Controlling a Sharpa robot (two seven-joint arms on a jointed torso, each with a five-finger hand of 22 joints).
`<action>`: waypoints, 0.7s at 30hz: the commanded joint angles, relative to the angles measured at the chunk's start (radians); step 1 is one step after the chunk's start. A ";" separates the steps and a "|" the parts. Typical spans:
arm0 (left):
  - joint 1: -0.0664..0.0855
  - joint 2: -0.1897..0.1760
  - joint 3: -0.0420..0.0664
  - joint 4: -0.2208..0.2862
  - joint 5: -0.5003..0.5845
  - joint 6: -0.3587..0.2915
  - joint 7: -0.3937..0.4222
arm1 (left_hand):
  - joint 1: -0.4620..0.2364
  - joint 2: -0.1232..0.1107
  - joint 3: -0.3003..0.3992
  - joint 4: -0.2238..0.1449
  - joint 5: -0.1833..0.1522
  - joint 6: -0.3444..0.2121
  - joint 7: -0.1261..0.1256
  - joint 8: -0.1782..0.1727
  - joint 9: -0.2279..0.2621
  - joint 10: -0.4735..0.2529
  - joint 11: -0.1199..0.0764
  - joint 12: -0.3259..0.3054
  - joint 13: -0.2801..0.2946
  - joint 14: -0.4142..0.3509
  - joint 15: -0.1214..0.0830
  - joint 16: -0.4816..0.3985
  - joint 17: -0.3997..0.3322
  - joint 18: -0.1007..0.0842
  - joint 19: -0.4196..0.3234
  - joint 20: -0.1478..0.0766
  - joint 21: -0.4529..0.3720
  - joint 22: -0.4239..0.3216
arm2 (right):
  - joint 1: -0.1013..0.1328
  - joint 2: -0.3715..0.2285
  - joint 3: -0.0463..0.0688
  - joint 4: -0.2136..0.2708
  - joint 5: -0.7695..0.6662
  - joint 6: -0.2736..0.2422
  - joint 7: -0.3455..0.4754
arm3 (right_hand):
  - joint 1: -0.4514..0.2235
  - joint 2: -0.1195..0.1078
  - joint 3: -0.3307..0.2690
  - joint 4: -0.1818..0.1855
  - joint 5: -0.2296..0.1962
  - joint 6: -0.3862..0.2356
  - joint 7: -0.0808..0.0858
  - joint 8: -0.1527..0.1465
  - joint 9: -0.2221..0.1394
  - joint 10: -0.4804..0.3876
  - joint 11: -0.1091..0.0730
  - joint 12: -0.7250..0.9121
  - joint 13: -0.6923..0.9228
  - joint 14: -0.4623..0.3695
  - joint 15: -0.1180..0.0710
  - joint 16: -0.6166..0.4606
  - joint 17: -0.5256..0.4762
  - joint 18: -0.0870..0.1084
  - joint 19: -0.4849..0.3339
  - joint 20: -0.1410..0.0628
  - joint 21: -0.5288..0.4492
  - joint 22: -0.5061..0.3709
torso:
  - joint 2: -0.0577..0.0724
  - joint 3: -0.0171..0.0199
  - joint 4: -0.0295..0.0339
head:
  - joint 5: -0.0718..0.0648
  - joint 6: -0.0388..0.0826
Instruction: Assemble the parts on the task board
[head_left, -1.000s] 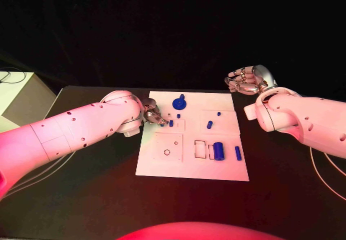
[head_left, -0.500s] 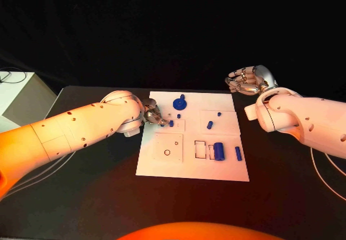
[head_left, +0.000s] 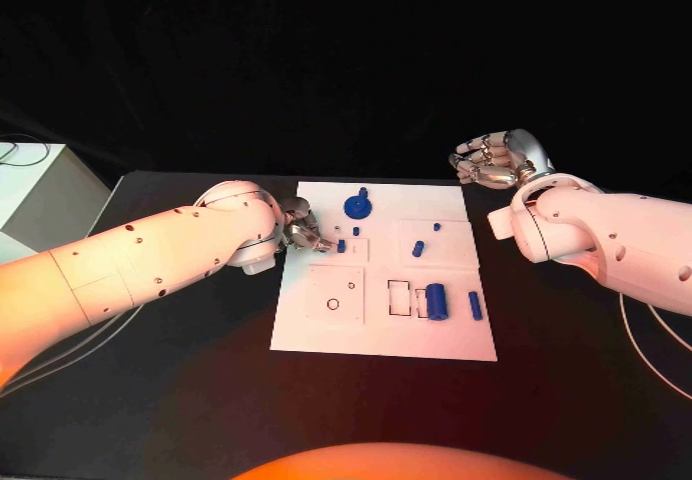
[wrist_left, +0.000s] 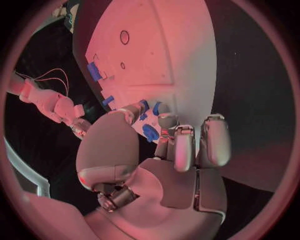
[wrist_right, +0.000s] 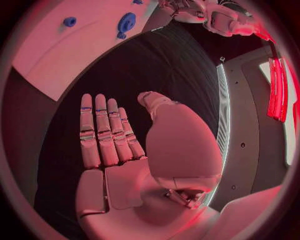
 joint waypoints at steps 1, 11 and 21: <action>-0.003 -0.007 -0.001 0.011 -0.009 0.025 -0.001 | -0.006 0.009 -0.009 0.000 -0.002 -0.006 -0.001 -0.001 0.001 -0.007 0.000 -0.004 -0.002 0.088 0.004 -0.005 0.212 -0.007 -0.008 0.001 -0.004 -0.001 | -0.001 -0.001 0.000 0.001 -0.010 0.013 0.012 | -0.003 0.006 -0.003 0.001 0.005 -0.005 0.029 -0.006 -0.001 -0.002 -0.001 -0.004 -0.001 -0.007 0.002 -0.007 -0.001 0.013 -0.010 0.000 0.000 -0.001 | -0.001 -0.0003 0.0006 | -0.001 -0.001; -0.003 -0.036 0.002 0.053 -0.003 0.034 0.000 | 0.007 0.023 -0.012 -0.002 0.005 -0.009 0.000 -0.002 0.002 -0.009 0.000 -0.003 -0.002 0.088 0.005 -0.005 0.213 -0.006 -0.009 0.002 -0.005 -0.003 | -0.002 -0.001 0.000 0.000 -0.010 0.014 0.011 | -0.004 0.006 -0.003 0.002 0.005 -0.004 0.029 -0.006 -0.001 -0.002 -0.001 -0.004 -0.001 -0.008 0.002 -0.008 -0.002 0.013 -0.011 0.000 -0.001 -0.002 | -0.001 -0.0003 0.0003 | -0.001 -0.001; -0.005 -0.079 0.015 0.112 0.004 0.035 0.002 | 0.024 0.012 -0.034 -0.002 0.002 -0.016 0.003 -0.002 0.004 -0.019 0.003 -0.006 -0.010 0.084 0.007 -0.010 0.203 -0.004 -0.014 0.004 -0.010 -0.011 | -0.004 -0.002 0.000 0.000 -0.010 0.014 0.011 | -0.004 0.006 -0.003 0.002 0.005 -0.004 0.029 -0.006 -0.001 -0.002 -0.001 -0.004 -0.001 -0.008 0.002 -0.008 -0.002 0.013 -0.011 0.000 -0.001 -0.002 | -0.001 0.0012 0.0001 | -0.003 0.003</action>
